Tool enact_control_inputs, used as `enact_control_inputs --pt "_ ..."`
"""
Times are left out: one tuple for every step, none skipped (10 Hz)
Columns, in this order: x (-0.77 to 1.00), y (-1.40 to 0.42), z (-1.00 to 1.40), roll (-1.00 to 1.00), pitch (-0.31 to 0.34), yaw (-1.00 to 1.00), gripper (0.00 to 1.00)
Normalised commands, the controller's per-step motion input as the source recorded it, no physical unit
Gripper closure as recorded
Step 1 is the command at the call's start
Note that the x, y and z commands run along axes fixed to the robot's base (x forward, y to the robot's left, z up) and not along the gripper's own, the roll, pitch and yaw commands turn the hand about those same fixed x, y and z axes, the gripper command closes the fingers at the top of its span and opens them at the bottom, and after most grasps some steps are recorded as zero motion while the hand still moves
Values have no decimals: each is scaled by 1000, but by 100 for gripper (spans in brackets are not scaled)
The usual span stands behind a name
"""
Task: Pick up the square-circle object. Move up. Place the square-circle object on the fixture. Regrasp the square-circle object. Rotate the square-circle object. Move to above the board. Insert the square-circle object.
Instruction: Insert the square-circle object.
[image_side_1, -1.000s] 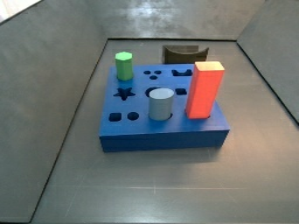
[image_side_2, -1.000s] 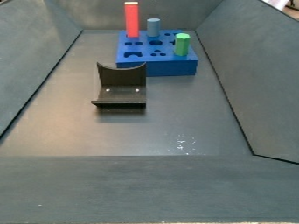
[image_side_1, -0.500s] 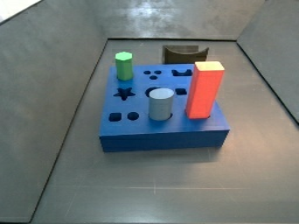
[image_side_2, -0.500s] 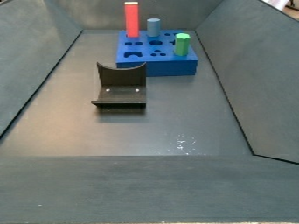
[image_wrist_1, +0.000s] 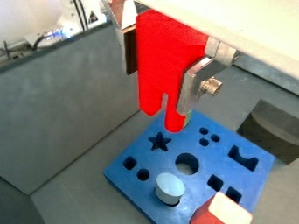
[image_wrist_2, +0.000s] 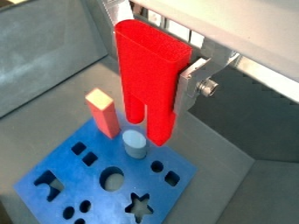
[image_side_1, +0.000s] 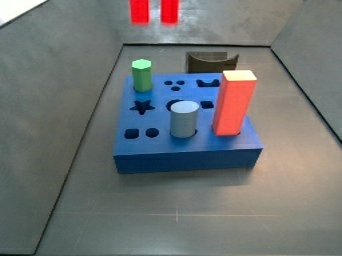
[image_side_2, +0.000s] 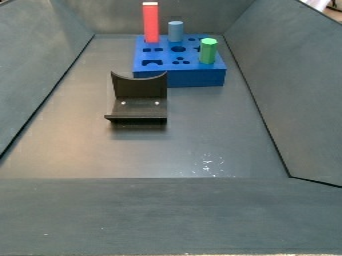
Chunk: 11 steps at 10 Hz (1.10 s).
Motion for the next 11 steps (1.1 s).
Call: enact_control_inputs --pt "0 -197 -720 60 -253 111 100" --pt "0 -217 -711 -1 -256 143 100" --pt "-17 -51 -46 0 -66 31 100" --pt "20 0 -117 93 61 49 100" --pt "0 0 -743 239 0 194 100" --pt "117 0 -1000 0 0 149 100" --pt "160 6 -1000 -63 -7 149 100" --pt "0 0 -111 0 -14 0 100" --pt "0 17 0 0 0 0 100" --pt "0 0 -891 36 -50 89 100" --pt "0 0 -1000 0 -74 163 100"
